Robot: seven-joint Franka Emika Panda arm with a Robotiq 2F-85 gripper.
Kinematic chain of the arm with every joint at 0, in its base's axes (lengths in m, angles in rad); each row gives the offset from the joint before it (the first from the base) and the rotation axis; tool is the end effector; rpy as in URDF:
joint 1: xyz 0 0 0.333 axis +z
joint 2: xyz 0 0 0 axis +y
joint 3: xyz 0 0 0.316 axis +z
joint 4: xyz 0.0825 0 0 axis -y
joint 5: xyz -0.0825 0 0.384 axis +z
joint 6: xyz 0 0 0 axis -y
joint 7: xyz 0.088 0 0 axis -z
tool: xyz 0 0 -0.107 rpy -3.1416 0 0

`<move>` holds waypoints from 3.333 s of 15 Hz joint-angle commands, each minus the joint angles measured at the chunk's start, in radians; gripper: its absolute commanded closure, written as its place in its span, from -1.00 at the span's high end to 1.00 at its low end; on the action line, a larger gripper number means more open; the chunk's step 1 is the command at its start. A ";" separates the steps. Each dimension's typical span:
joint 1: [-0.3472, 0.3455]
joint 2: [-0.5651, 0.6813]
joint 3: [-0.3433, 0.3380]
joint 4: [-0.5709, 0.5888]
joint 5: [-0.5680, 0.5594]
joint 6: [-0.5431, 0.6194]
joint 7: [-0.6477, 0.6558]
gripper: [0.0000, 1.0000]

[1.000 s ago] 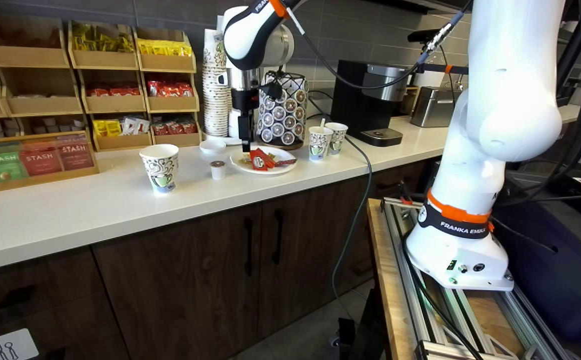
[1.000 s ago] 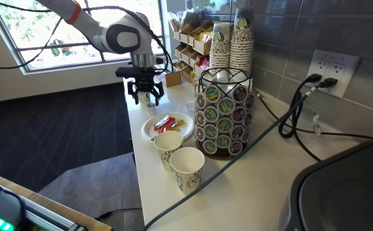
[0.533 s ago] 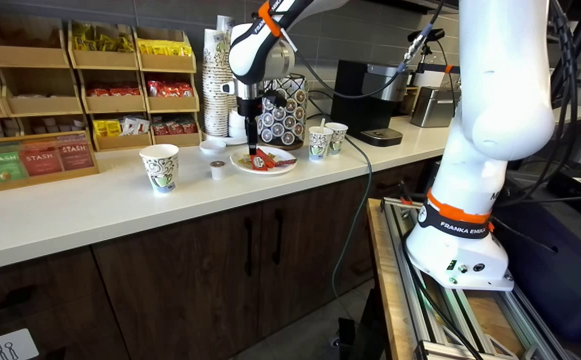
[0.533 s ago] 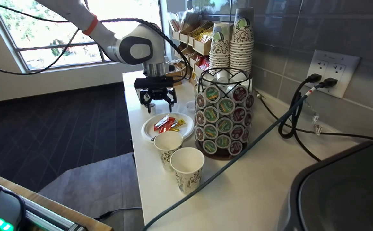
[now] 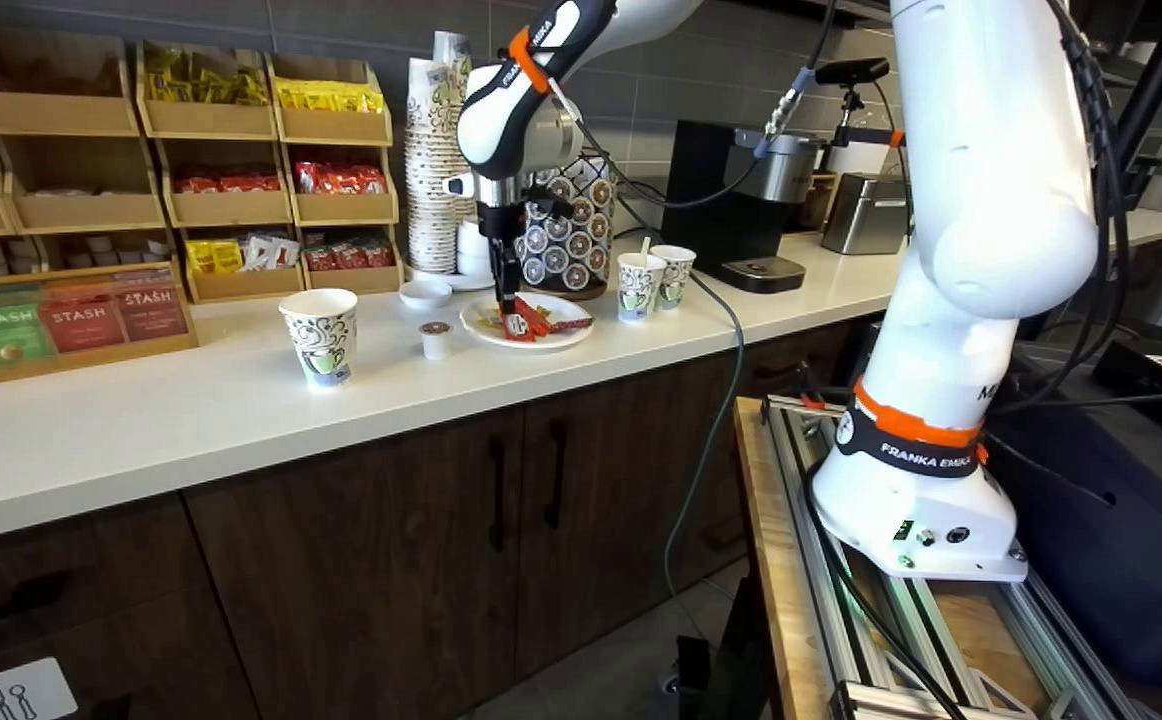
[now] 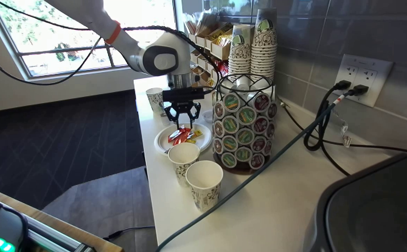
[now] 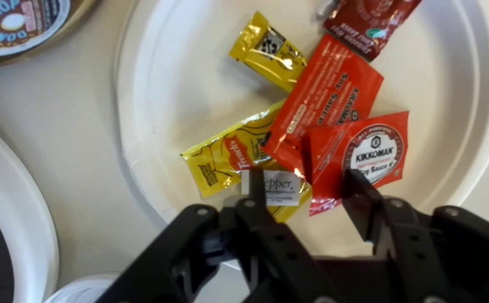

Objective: Remove one orange sachet from the white plate and put it in the coffee cup on the left

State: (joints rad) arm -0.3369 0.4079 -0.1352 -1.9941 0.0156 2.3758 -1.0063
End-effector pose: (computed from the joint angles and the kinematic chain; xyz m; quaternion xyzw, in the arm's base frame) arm 0.5412 -0.2733 0.2551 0.9644 0.2634 -0.0227 0.0083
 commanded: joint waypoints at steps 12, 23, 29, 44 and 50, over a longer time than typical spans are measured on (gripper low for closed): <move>-0.040 0.023 0.052 0.051 0.087 -0.104 -0.223 -0.99; -0.040 0.034 0.053 0.045 0.115 -0.118 -0.303 -0.66; -0.046 0.023 0.049 0.033 0.116 -0.137 -0.310 -1.00; -0.009 -0.384 0.011 -0.227 0.439 -0.031 -0.313 -1.00; 0.128 -0.496 0.031 -0.288 0.573 0.287 -0.387 -1.00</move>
State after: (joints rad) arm -0.2872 -0.0247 -0.1056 -2.2293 0.5424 2.5379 -1.3589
